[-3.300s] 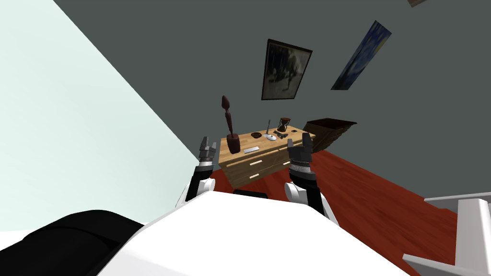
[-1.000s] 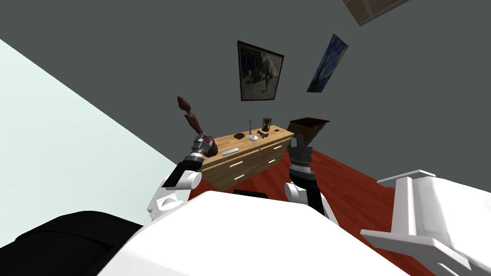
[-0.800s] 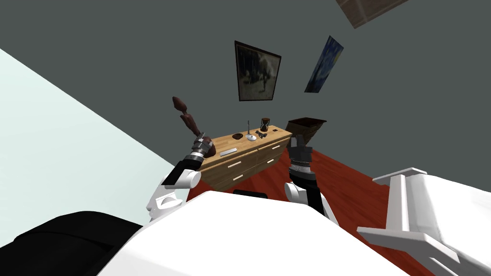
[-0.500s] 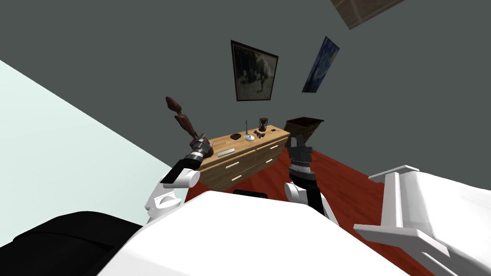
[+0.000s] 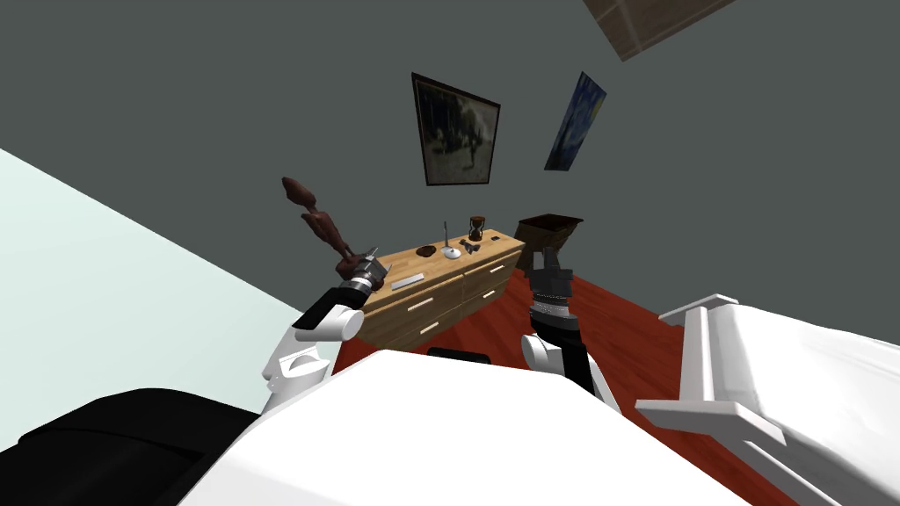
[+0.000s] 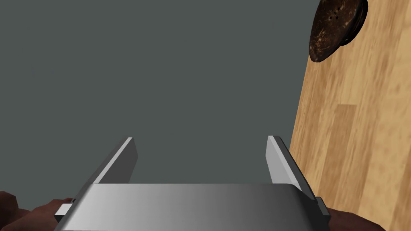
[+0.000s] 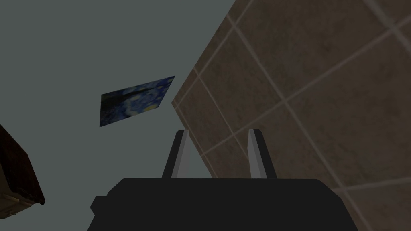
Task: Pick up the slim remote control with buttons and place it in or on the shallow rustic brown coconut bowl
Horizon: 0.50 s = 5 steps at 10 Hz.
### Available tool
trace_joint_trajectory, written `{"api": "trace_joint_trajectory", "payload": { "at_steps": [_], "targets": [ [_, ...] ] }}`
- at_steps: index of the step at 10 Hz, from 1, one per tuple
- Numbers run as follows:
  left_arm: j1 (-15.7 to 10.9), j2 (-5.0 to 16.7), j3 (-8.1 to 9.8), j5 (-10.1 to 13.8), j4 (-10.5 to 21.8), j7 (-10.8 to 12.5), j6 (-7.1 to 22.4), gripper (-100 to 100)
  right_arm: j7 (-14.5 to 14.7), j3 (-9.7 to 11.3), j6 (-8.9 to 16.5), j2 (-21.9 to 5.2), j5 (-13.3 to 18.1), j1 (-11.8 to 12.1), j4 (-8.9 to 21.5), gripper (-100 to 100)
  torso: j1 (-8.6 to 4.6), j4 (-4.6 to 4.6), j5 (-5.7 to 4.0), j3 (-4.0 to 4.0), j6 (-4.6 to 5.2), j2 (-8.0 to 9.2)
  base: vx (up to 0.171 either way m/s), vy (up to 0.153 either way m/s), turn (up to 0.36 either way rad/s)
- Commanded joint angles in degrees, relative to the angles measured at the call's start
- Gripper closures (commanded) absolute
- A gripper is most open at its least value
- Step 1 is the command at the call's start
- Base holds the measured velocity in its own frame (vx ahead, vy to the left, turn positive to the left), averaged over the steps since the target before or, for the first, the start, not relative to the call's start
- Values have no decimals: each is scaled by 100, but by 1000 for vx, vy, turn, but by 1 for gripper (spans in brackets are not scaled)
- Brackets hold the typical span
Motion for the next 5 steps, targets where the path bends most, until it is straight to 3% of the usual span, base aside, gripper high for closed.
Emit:
{"api": "trace_joint_trajectory", "payload": {
  "at_steps": [1,3,4,5],
  "targets": [
    [-69,119,100,172,49,141,286,-100,0,0,0,0,0,0,0,0,0,0,0,0,0,0,21,-51,-126],
    [-69,119,100,172,49,141,571,-100,0,0,0,0,0,0,0,0,-1,-1,0,-2,0,-3,22,-36,-29],
    [-142,226,182,319,110,261,759,-100,0,0,0,0,0,0,0,0,4,0,1,-1,-1,-1,17,-44,-117],
    [-142,226,182,319,110,261,911,-100,0,0,0,0,0,0,0,0,0,0,0,0,2,-1,18,-40,-72]
  ]
}}
